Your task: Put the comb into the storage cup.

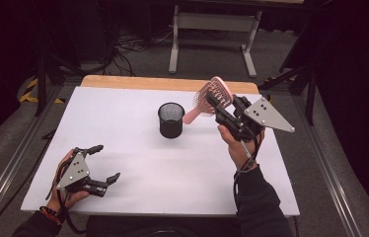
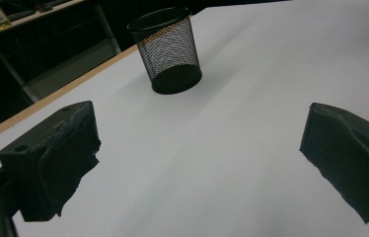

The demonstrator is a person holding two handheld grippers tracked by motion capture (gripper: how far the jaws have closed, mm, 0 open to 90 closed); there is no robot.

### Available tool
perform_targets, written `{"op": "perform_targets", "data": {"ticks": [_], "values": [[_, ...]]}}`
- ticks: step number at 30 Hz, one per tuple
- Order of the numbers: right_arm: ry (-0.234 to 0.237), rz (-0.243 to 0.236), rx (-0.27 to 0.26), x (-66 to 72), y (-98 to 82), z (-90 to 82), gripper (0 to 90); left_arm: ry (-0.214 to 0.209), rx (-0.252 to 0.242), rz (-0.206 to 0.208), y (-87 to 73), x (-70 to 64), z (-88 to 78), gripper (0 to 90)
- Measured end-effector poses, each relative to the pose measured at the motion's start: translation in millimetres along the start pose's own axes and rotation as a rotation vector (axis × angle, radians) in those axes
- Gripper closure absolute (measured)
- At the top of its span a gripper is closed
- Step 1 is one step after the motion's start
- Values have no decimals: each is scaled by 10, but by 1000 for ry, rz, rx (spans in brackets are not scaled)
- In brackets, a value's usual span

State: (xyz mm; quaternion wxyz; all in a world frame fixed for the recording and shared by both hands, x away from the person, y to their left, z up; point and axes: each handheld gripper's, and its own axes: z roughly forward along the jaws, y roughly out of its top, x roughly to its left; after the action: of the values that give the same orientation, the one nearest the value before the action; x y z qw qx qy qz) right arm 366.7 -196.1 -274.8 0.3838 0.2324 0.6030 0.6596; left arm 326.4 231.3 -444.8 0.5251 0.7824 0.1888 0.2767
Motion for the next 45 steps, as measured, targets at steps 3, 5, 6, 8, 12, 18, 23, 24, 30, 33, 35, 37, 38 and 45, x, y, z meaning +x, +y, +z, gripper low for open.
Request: {"op": "perform_targets", "data": {"ticks": [3, 5, 6, 8, 12, 18, 23, 24, 30, 33, 35, 37, 38, 45], "values": [[1, 9, -3, -13, 1, 35, 634, 1, 6, -4, -15, 1, -7, 25], [3, 17, -8, -22, 2, 55, 634, 3, 5, -3, -22, 5, -12, 25], [4, 19, -10, -25, 1, 62, 634, 4, 5, -4, -23, 6, -13, 26], [4, 25, -10, -32, -5, 92, 634, 3, 5, -2, -23, 6, -16, 26], [6, 31, -16, -41, -8, 139, 635, -3, -1, -10, -24, 5, -11, 28], [9, 46, -21, -46, -13, 201, 634, -3, -3, -8, -23, 8, -20, 28], [7, 44, -23, -53, -6, 256, 634, 1, -5, -7, -23, 12, -25, 29], [6, 47, -25, -56, -5, 262, 634, 2, -3, -6, -23, 12, -24, 30], [-1, 55, -28, -85, -20, 310, 635, 2, -8, -12, -25, 14, -23, 29], [-5, 60, -28, -95, -29, 330, 634, 2, -4, -12, -26, 17, -23, 29], [-5, 63, -24, -105, -38, 353, 634, -1, -9, -13, -23, 12, -22, 29], [-7, 64, -23, -107, -41, 361, 634, 2, -9, -13, -22, 10, -23, 29], [-8, 62, -21, -113, -46, 389, 634, -1, -10, -12, -22, 10, -23, 29], [-12, 70, -16, -123, -52, 466, 634, 5, -7, -5, -16, 16, -38, 30]]}}
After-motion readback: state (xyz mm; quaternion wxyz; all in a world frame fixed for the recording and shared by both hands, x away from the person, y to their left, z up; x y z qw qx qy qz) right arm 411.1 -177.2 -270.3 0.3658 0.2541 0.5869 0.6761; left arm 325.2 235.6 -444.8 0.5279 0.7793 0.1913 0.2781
